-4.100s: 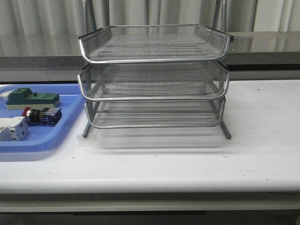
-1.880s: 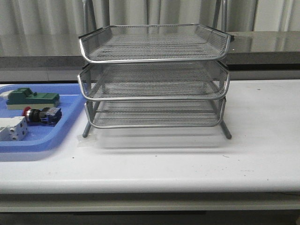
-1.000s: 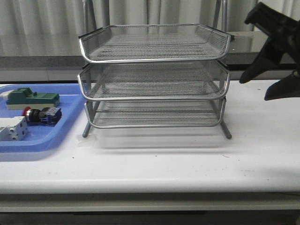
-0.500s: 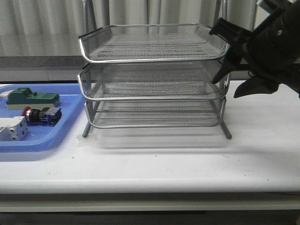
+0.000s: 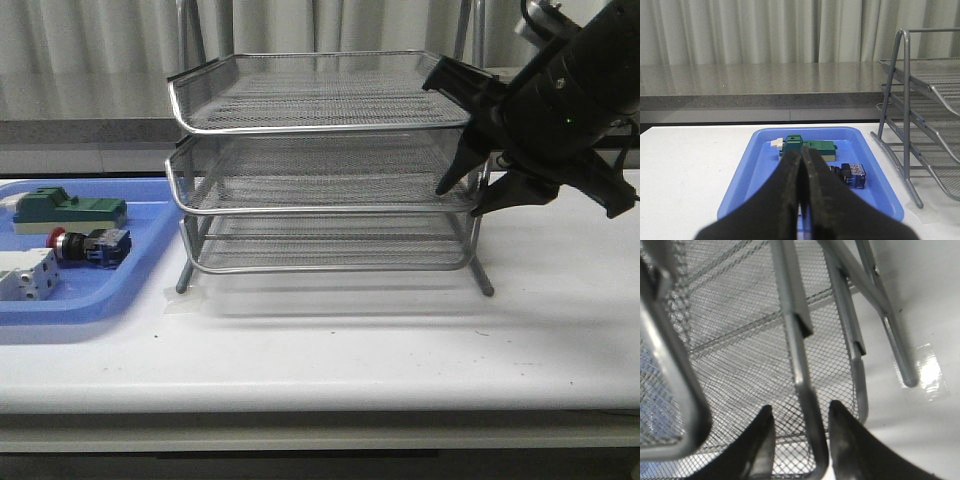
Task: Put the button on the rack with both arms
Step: 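Hook the right gripper on the middle rack tier and pull it outward, then release the pulled-out tier and withdraw the right gripper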
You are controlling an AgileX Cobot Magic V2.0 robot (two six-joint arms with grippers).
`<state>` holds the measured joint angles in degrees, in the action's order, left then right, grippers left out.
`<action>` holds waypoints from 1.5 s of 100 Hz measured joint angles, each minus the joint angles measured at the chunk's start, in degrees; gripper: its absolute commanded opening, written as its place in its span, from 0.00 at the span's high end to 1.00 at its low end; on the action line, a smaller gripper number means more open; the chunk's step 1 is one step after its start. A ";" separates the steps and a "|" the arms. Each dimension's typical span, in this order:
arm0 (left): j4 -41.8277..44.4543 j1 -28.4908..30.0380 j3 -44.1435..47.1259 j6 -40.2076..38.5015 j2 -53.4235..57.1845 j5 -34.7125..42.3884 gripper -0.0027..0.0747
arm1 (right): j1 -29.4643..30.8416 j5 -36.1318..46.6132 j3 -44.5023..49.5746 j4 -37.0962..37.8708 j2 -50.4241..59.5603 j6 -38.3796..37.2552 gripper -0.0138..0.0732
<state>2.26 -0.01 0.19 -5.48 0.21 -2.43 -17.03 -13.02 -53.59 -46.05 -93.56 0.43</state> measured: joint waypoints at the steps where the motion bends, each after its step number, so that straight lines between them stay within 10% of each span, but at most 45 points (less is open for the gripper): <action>1: 0.00 0.00 0.00 0.00 0.00 0.00 0.99 | 0.00 -0.15 0.00 0.00 0.00 0.00 0.63; 24: 0.00 0.00 0.00 0.00 0.00 0.00 0.99 | 0.00 -0.92 0.00 -0.25 -0.03 0.00 0.77; 114: 0.00 0.00 0.00 0.00 0.00 0.00 0.99 | -0.61 -5.87 22.21 -2.70 21.38 5.71 0.76; 150: 0.00 0.00 0.00 0.00 0.00 0.00 0.99 | -0.29 -8.32 23.21 0.88 27.10 16.52 0.30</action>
<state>2.26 -0.01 0.19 -5.48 0.21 -2.43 -17.32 -21.35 -30.37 -45.18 -66.46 16.95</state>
